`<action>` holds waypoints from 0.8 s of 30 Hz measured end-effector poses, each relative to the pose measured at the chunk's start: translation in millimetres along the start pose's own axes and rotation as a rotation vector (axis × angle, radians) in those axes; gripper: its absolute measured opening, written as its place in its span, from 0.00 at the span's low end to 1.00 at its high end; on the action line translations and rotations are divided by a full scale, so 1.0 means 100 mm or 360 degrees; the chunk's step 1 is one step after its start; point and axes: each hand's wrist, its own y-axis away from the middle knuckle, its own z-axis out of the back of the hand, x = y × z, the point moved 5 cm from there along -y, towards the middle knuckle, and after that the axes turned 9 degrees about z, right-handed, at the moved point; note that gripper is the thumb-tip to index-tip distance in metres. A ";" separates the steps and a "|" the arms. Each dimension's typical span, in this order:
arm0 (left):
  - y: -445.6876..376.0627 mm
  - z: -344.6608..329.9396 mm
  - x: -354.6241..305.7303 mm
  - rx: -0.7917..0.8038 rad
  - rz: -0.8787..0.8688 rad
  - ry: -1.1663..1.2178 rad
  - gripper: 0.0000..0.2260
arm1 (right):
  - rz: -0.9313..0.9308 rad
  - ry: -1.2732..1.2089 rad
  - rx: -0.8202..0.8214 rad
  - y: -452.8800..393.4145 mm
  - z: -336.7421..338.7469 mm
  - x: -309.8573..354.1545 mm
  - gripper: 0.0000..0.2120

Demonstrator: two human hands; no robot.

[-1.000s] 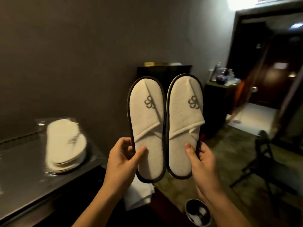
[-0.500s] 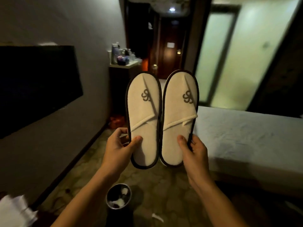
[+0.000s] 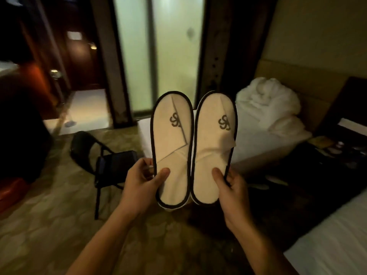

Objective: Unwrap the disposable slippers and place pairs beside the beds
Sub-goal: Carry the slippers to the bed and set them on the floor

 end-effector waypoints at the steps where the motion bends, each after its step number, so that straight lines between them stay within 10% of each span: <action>1: -0.26 -0.14 -0.03 0.0089 0.0027 -0.0006 0.10 | 0.0009 0.0038 -0.0084 -0.16 0.05 -0.05 0.04; 24: -3.20 -5.73 -0.64 0.1639 -0.0041 -0.0314 0.09 | 0.0228 0.0136 -0.1778 -2.98 3.09 -0.72 0.03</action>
